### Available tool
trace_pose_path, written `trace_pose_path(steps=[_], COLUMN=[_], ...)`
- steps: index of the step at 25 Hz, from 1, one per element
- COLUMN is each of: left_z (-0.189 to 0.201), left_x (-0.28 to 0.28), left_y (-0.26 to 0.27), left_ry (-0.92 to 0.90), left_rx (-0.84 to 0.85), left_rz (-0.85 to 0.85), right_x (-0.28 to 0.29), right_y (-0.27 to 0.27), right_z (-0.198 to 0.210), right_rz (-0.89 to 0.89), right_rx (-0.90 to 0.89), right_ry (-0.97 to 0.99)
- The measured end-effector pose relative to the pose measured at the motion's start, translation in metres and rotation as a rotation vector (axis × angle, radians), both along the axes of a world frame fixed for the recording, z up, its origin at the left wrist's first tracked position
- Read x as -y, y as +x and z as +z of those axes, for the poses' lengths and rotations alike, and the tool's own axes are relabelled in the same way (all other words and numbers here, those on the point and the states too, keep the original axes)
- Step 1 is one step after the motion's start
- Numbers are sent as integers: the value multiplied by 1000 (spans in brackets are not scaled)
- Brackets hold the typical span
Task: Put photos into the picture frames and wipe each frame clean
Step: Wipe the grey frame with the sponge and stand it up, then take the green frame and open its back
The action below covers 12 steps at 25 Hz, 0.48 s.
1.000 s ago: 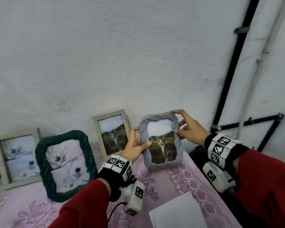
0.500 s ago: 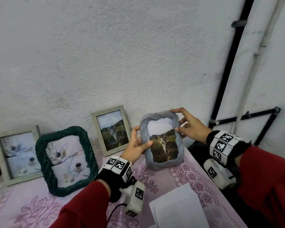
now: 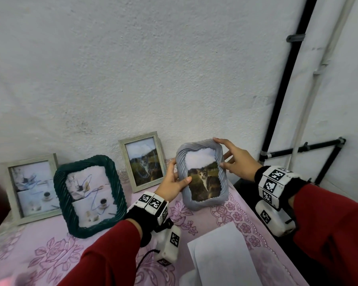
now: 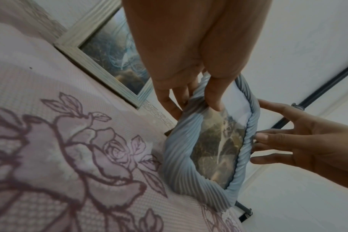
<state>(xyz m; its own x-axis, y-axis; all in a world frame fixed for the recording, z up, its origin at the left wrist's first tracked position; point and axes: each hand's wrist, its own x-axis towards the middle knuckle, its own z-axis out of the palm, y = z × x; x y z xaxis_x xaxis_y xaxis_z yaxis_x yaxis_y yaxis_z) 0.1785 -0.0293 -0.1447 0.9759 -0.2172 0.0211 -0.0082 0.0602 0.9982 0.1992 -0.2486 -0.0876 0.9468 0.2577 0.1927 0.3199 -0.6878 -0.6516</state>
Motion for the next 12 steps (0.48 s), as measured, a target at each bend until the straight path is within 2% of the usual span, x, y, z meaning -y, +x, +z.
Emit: trace_pose_path(steps=[4, 7, 10, 12], left_z=[6, 14, 25, 35], left_x=[-4, -10, -16, -22], left_y=[-2, -7, -13, -19], left_ry=[92, 167, 165, 170], left_rx=[-12, 37, 74, 98], left_rz=[53, 103, 166, 236], right_x=[2, -1, -9, -21], right_y=[-4, -7, -11, -18], right_z=[6, 11, 22, 35], right_rz=[-23, -106, -203, -196], right_rx=[26, 38, 184, 273], right_ry=[-97, -99, -51, 17])
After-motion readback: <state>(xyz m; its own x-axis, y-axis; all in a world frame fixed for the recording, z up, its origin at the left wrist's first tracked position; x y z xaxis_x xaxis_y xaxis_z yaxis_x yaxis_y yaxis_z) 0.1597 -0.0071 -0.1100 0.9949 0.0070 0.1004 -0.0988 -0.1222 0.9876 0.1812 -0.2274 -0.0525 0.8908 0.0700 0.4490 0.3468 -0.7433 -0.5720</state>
